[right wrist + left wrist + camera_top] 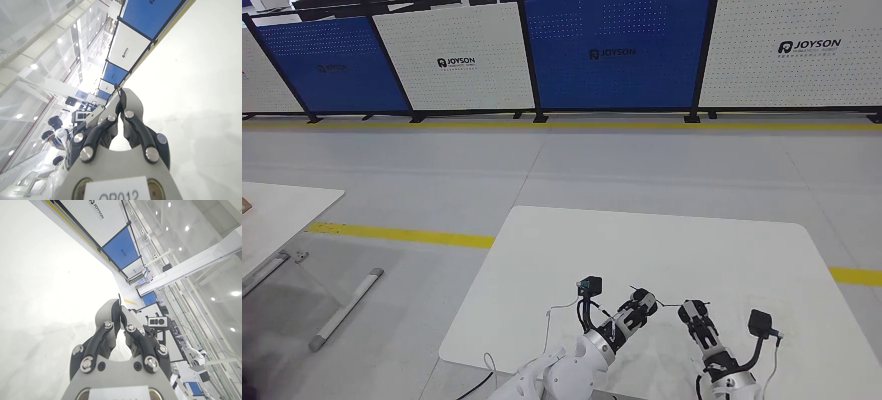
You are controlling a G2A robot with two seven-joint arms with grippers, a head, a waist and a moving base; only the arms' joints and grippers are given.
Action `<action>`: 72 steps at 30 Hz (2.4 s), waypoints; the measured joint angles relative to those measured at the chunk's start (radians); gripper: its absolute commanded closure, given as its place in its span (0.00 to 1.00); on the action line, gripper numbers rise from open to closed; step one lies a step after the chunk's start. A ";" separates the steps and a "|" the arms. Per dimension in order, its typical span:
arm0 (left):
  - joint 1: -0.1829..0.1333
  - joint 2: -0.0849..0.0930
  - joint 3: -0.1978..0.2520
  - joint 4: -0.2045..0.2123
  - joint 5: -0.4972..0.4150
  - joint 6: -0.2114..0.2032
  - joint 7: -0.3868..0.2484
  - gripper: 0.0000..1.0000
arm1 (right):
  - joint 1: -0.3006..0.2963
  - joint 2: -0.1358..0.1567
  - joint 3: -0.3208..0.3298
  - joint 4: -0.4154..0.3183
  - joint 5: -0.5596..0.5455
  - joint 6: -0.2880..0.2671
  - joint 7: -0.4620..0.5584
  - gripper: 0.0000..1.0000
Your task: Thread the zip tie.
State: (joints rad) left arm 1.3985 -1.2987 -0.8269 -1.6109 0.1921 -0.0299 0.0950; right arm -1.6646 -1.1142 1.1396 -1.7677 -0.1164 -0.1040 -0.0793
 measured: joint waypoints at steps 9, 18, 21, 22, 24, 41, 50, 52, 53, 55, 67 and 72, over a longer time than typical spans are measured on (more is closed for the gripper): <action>0.000 0.000 0.000 0.000 0.000 0.000 0.000 1.00 | 0.000 -0.009 0.021 0.008 0.043 0.001 0.020 1.00; 0.000 0.000 0.000 0.000 0.000 0.000 0.000 1.00 | 0.018 -0.018 0.005 0.015 0.022 0.029 0.056 1.00; 0.000 0.000 0.000 0.000 0.000 0.000 0.000 1.00 | 0.019 -0.018 0.005 0.015 0.021 0.030 0.057 1.00; 0.000 0.000 0.000 0.000 0.000 0.000 0.000 1.00 | 0.019 -0.018 0.005 0.015 0.022 0.030 0.057 1.00; 0.000 0.000 0.000 0.000 0.000 0.000 0.000 1.00 | 0.018 -0.018 0.005 0.015 0.022 0.030 0.056 1.00; -0.007 -0.007 -0.001 0.010 -0.021 -0.016 -0.006 1.00 | 0.022 -0.028 0.023 0.033 0.063 -0.044 0.093 1.00; 0.006 -0.010 -0.012 0.001 -0.033 -0.042 0.009 1.00 | -0.010 -0.031 0.050 0.022 0.072 -0.082 0.081 1.00; 0.008 -0.010 -0.013 0.000 -0.032 -0.048 0.006 1.00 | -0.011 -0.033 0.053 0.022 0.073 -0.081 0.080 1.00; 0.009 -0.010 -0.013 0.000 -0.032 -0.051 0.002 1.00 | -0.012 -0.033 0.054 0.022 0.072 -0.080 0.080 1.00; 0.010 -0.011 -0.013 0.000 -0.033 -0.057 -0.007 1.00 | -0.013 -0.035 0.054 0.021 0.065 -0.076 0.082 1.00; 0.015 -0.013 -0.015 -0.008 -0.038 -0.068 -0.028 1.00 | -0.004 -0.044 0.047 0.027 0.046 -0.070 0.105 1.00; 0.015 -0.015 -0.019 -0.005 -0.012 -0.031 -0.006 1.00 | -0.010 -0.048 0.055 0.028 0.037 -0.078 0.087 1.00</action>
State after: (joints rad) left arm 1.4133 -1.3134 -0.8456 -1.6162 0.1804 -0.0610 0.0889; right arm -1.6744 -1.1617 1.1948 -1.7396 -0.0790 -0.1820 0.0082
